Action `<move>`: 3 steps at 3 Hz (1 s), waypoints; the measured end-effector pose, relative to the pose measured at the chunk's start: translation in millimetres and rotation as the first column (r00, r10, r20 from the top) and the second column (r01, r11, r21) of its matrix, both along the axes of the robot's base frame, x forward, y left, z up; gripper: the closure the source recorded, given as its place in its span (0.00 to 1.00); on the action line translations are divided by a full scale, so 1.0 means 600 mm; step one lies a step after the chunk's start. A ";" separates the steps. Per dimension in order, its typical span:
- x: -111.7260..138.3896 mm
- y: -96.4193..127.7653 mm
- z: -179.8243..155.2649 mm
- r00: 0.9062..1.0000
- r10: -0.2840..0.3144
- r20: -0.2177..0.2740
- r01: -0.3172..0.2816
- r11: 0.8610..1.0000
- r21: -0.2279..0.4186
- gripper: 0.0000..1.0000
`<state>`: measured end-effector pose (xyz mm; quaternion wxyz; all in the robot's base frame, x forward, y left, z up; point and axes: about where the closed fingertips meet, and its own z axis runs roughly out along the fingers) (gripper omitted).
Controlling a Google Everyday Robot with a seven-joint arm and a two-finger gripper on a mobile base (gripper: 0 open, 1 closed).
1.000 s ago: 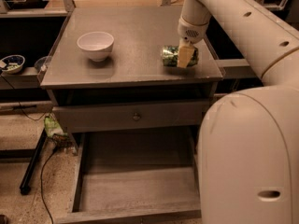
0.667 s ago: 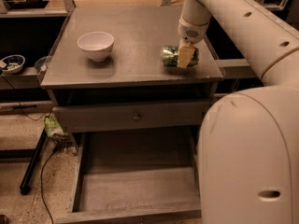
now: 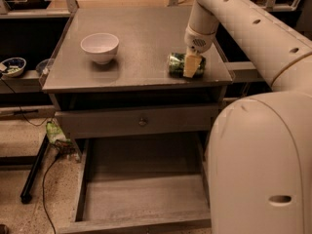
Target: Pick green can from middle drawer and place on counter
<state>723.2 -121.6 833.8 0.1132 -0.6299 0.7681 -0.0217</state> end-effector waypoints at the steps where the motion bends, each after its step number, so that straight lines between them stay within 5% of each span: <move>1: 0.000 0.000 0.000 1.000 0.000 0.000 0.000 1.000 0.000 0.73; 3: 0.000 0.000 0.000 1.000 0.000 0.000 0.000 1.000 0.000 0.26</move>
Offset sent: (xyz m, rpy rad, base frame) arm 0.0000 0.0000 0.0000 0.0000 0.0000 0.0000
